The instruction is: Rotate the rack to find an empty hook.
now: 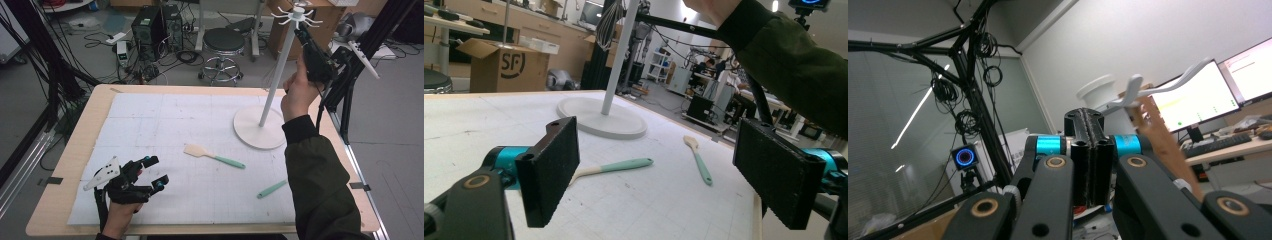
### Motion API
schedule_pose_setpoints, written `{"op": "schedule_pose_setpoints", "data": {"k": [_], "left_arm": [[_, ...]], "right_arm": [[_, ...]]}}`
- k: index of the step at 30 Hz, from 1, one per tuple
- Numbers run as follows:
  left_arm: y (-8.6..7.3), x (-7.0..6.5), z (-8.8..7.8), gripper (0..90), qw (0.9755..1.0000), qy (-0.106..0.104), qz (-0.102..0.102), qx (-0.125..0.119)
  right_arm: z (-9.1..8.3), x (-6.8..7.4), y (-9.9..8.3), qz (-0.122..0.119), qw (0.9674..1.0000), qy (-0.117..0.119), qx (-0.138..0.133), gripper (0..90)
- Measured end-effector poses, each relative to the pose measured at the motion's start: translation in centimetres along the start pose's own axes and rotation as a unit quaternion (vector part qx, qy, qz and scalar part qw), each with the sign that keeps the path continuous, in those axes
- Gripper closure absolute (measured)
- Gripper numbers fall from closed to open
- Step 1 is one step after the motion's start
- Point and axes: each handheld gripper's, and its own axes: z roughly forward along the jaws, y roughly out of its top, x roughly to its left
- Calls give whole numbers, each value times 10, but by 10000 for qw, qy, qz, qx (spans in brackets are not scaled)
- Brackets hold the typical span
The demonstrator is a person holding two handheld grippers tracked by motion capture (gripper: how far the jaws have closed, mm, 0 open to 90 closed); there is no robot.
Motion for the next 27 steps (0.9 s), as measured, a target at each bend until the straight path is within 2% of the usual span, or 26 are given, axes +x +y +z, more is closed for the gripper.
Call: {"op": "schedule_pose_setpoints", "data": {"k": [4, 8, 11, 12, 13, 16, 21, 27], "left_arm": [[0, 0, 0, 193, 10000, -7, 25, 13], [-1, -1, 0, 193, 10000, -3, 0, 14], [-1, -1, 1, 193, 10000, 4, 20, 40], [-2, -1, 1, 193, 10000, -4, 10, 39], [-2, -1, 1, 193, 10000, 2, 10, 40], [-2, -2, 2, 193, 10000, 14, -2, 49], [-4, -1, 4, 192, 9999, 72, 26, 102], [-5, -1, 8, 192, 9999, 68, 41, 141]], "right_arm": [[0, 3, -2, -47, 10000, 8, 72, 900], [-8, 0, -2, -62, 9999, -68, 87, 891], [-21, -4, -5, -118, 9997, -136, 183, 781], [-26, -6, -5, -119, 9995, -198, 231, 674], [-30, -7, -6, -138, 9989, -335, 305, 653], [-44, -12, -8, -251, 9977, -469, 422, 577], [-66, -18, -13, -306, 9961, -489, 663, 460], [-80, -21, -21, -461, 9944, -450, 840, 411]]}}
